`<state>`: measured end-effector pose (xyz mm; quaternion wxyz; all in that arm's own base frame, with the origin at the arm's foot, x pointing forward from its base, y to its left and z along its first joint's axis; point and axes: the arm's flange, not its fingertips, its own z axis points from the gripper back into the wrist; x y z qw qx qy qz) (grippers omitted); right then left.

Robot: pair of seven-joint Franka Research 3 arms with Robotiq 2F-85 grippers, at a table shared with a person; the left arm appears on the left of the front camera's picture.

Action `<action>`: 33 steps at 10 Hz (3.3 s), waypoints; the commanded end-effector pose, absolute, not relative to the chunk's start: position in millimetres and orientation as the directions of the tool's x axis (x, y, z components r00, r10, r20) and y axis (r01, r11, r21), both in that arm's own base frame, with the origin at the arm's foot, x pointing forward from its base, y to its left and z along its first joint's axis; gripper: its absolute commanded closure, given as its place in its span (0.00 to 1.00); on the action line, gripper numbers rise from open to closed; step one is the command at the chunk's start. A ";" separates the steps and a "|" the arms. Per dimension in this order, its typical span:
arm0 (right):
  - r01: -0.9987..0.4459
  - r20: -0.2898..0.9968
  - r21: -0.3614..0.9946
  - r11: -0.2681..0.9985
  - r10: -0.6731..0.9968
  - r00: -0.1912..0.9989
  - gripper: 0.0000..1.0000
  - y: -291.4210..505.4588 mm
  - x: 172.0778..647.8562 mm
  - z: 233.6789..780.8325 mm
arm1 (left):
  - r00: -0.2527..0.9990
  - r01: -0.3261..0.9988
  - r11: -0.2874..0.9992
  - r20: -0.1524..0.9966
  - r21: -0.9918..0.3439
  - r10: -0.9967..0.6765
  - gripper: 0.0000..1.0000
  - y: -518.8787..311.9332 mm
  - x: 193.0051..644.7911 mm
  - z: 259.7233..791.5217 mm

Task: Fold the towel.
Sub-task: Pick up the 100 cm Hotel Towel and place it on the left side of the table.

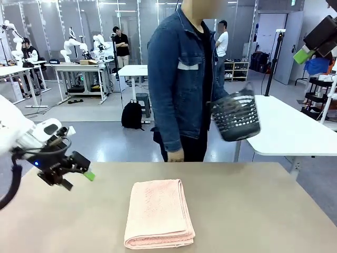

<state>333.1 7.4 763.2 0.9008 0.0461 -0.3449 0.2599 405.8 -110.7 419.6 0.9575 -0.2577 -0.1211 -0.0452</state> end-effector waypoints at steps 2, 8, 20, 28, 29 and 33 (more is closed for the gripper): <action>-0.493 0.646 -0.093 0.865 0.429 0.631 0.00 6.7 332.7 762.8 | 0.957 0.146 0.827 0.291 -0.543 0.023 0.00 -141.5 406.0 374.9; -0.493 0.646 -0.093 0.865 0.429 0.631 0.00 6.7 332.7 762.8 | 0.968 0.097 0.821 0.245 -0.562 0.054 0.00 -147.9 398.7 376.3; -0.493 0.646 -0.093 0.865 0.429 0.631 0.00 6.7 332.7 762.8 | 0.976 0.151 0.644 0.215 -0.750 0.021 0.00 -188.2 430.3 289.6; -0.493 0.646 -0.093 0.865 0.429 0.631 0.00 6.7 332.7 762.8 | 0.989 0.084 0.481 0.134 -0.873 0.070 0.00 -217.8 455.7 243.2; -0.493 0.646 -0.093 0.865 0.429 0.631 0.00 6.7 332.7 762.8 | 0.988 0.089 0.470 0.138 -0.878 0.072 0.00 -218.4 455.5 241.1; -0.493 0.646 -0.093 0.865 0.429 0.631 0.00 6.7 332.7 762.8 | 0.989 0.094 0.480 0.138 -0.872 0.056 1.00 -220.7 455.5 240.1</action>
